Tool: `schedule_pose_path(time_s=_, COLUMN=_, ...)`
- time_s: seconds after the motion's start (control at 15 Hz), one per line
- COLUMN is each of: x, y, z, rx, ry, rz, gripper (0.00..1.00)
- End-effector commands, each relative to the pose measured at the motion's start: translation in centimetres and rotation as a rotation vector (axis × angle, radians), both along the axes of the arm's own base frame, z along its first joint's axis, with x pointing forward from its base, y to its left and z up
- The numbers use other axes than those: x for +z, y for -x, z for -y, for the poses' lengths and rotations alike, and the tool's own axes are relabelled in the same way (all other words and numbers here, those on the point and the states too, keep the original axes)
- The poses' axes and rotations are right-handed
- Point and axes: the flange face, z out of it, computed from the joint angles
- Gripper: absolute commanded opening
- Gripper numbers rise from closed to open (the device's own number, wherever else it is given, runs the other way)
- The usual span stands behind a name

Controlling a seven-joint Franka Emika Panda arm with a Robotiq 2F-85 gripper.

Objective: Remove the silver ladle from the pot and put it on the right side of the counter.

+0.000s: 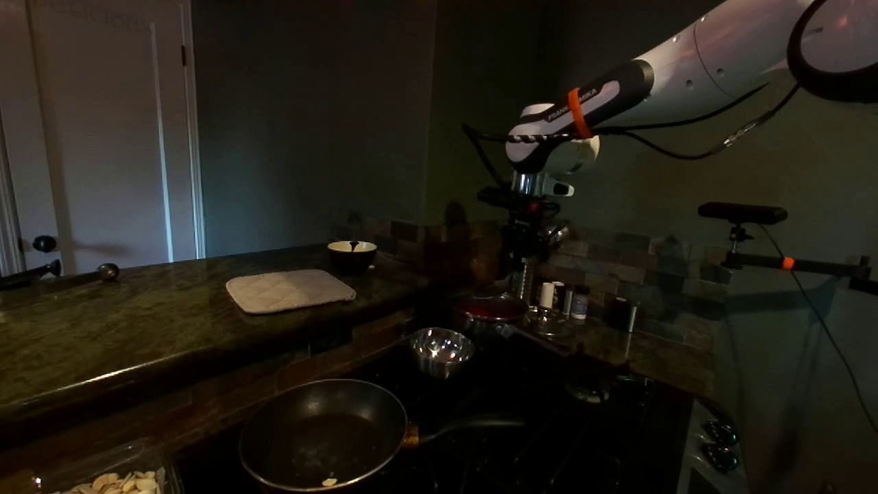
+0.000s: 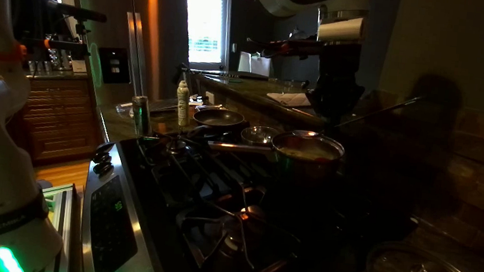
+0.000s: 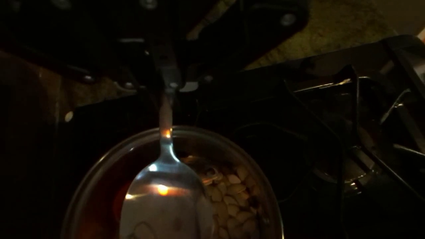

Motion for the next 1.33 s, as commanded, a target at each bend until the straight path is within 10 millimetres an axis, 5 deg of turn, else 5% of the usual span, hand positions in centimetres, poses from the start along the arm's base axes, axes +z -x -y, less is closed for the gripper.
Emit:
schedule_pose_path(time_s=0.0, x=1.5, y=1.6, z=3.9, rx=-0.183, ry=-0.065, rz=-0.004, gripper=0.03)
schedule_pose_path(time_s=0.47, x=1.9, y=4.7, z=10.8, rx=-0.512, ry=-0.181, rz=0.038, gripper=0.03)
schedule_pose_path(time_s=0.8, x=1.4, y=3.5, z=11.2, rx=-0.672, ry=-0.105, rz=0.139, gripper=0.03)
schedule_pose_path(time_s=0.87, x=1.5, y=4.3, z=11.8, rx=-0.628, ry=-0.133, rz=0.102, gripper=0.11)
schedule_pose_path(time_s=1.2, x=1.3, y=3.5, z=11.4, rx=-0.653, ry=-0.121, rz=0.126, gripper=0.11)
schedule_pose_path(time_s=1.27, x=1.3, y=3.5, z=11.4, rx=-0.654, ry=-0.121, rz=0.126, gripper=0.03)
